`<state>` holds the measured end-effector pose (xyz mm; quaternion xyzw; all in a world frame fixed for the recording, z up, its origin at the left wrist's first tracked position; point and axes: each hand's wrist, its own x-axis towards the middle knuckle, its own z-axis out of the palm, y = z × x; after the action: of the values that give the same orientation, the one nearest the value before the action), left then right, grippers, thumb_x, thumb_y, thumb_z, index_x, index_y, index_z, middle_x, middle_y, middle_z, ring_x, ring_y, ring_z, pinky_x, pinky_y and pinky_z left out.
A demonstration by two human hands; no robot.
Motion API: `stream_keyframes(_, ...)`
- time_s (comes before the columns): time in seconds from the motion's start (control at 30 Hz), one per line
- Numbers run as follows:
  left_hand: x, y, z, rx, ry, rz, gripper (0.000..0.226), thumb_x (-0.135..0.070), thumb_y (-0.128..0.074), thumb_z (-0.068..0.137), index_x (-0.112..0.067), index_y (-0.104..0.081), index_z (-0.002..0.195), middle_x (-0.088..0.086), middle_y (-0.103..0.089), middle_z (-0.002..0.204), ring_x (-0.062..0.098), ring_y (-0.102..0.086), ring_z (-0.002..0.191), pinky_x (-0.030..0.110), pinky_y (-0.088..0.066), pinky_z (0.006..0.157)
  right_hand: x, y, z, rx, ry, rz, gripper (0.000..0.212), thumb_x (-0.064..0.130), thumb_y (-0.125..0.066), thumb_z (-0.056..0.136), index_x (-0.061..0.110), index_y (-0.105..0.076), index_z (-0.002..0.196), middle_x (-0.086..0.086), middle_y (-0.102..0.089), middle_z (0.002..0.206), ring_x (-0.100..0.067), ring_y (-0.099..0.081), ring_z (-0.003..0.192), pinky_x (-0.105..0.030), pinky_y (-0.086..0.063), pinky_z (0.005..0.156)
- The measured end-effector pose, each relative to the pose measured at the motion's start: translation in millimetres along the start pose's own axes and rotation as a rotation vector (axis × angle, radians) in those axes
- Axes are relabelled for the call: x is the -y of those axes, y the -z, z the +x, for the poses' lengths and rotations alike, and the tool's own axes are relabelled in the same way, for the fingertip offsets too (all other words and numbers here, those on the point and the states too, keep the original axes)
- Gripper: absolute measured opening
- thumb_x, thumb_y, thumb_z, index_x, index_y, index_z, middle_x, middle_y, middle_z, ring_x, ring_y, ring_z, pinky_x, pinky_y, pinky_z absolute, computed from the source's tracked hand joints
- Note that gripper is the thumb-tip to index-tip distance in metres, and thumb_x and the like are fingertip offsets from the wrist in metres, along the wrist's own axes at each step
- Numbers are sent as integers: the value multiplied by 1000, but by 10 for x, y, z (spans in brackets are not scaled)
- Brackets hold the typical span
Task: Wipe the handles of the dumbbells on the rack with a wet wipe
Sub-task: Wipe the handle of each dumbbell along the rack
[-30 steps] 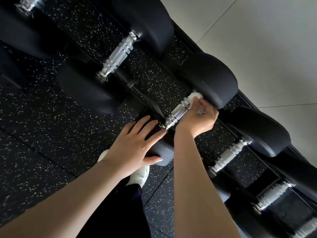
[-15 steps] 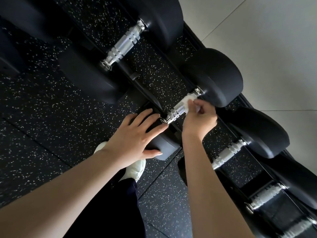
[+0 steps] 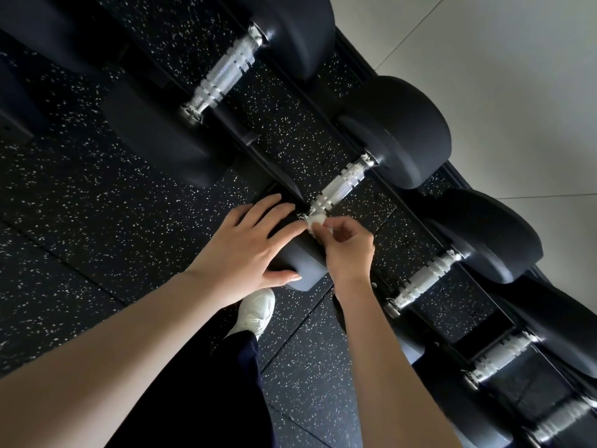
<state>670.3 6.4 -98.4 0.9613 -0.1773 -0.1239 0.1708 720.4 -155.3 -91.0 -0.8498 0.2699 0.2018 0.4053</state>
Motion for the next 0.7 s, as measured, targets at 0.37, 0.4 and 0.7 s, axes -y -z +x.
stream_keyframes(0.37,5,-13,-2,13,-2,6,69,-64,-38,80,-23,-41,136,8,-48,140,29,-37,136,44,-32,100,60,11,131,-130,-49,358,17,6,-72,78,21,-65,79,-3,-69,86,-15,-67,82,-24,-55,71)
stream_keyframes(0.4,5,-14,-3,11,-2,3,69,-64,-38,80,-23,-40,136,8,-48,140,30,-37,136,44,-32,100,111,40,172,-146,-41,386,17,4,-70,79,21,-64,80,-1,-68,86,-12,-66,80,-17,-52,67)
stream_keyframes(0.7,-7,-17,6,-20,-18,7,69,-62,-43,80,-19,-47,134,10,-51,137,31,-41,133,44,-32,97,355,197,512,-222,-48,668,12,0,-68,81,6,-65,91,-1,-68,85,-9,-67,80,-17,-53,71)
